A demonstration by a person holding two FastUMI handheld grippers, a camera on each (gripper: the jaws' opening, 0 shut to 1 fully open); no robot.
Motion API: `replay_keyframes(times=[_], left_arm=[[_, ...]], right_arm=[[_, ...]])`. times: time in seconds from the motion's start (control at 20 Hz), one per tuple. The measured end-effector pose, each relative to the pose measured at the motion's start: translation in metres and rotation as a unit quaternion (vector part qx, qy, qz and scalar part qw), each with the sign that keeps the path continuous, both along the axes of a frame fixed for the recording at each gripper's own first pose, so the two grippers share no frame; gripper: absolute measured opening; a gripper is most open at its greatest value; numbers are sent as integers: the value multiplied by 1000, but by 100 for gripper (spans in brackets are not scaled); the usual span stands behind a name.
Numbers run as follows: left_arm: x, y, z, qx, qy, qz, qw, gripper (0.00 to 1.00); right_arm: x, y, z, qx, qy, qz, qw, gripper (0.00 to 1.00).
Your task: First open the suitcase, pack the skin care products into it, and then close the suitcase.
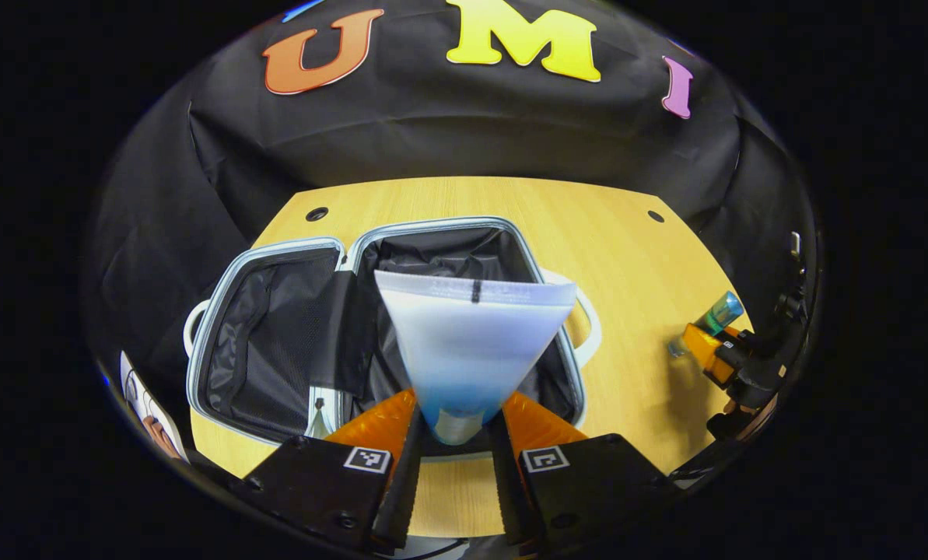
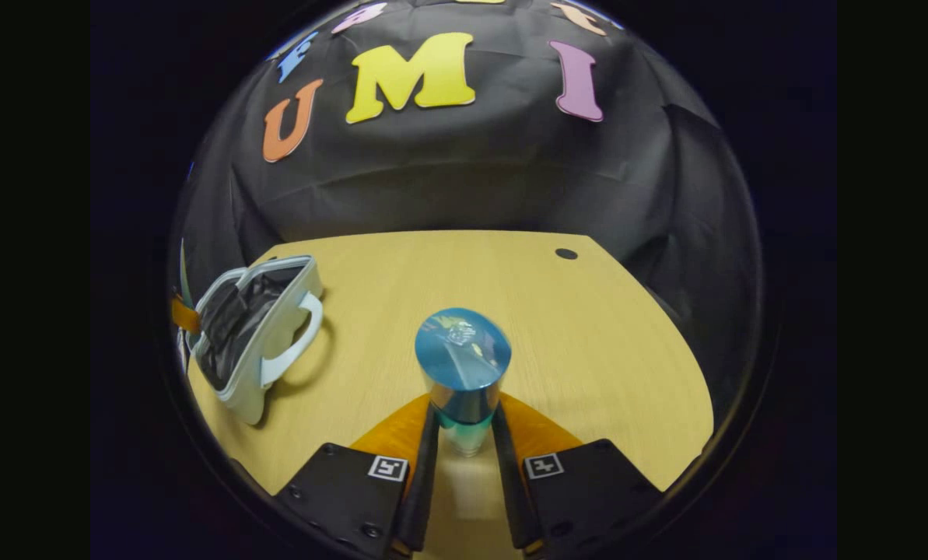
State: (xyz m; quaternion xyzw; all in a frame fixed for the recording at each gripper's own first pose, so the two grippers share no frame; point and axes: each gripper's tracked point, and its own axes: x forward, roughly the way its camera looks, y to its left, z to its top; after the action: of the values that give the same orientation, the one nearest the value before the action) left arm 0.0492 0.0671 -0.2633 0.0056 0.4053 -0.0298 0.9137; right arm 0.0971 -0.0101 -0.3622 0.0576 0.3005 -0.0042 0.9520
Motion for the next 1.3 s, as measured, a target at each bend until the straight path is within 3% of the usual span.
replay_keyframes(times=[0.35, 0.7, 0.75, 0.8, 0.95, 1.05, 1.15, 1.2, 1.25, 1.3], left_arm=[[21, 19, -50, 6, 87, -5, 996, 47], [22, 40, -105, 0, 200, 20, 980, 47], [24, 39, -101, -9, 200, 25, 979, 54], [29, 38, -105, -12, 199, 27, 980, 48], [29, 37, -102, -8, 204, 21, 979, 48], [28, 36, -103, -19, 197, 24, 980, 52], [25, 32, -96, -35, 181, 23, 983, 72], [26, 30, -90, -44, 164, 18, 985, 69], [26, 32, -81, -43, 144, 16, 988, 83], [25, 32, -70, -47, 121, 7, 991, 83]], right_arm=[[-36, -5, 34, -5, 19, -13, 1000, 36], [-60, 15, 90, -23, 8, -5, 1000, 35], [-62, 20, 94, -22, 8, -2, 1000, 36], [-63, 25, 100, -25, 8, 4, 1000, 35], [-63, 41, 116, -32, 2, 20, 999, 36], [-57, 56, 126, -30, 1, 29, 999, 36], [-48, 74, 137, -23, -1, 42, 999, 36], [-42, 85, 143, -23, -1, 51, 998, 36], [-35, 95, 148, -25, -3, 58, 998, 36], [-29, 106, 154, -26, -4, 66, 997, 36]])
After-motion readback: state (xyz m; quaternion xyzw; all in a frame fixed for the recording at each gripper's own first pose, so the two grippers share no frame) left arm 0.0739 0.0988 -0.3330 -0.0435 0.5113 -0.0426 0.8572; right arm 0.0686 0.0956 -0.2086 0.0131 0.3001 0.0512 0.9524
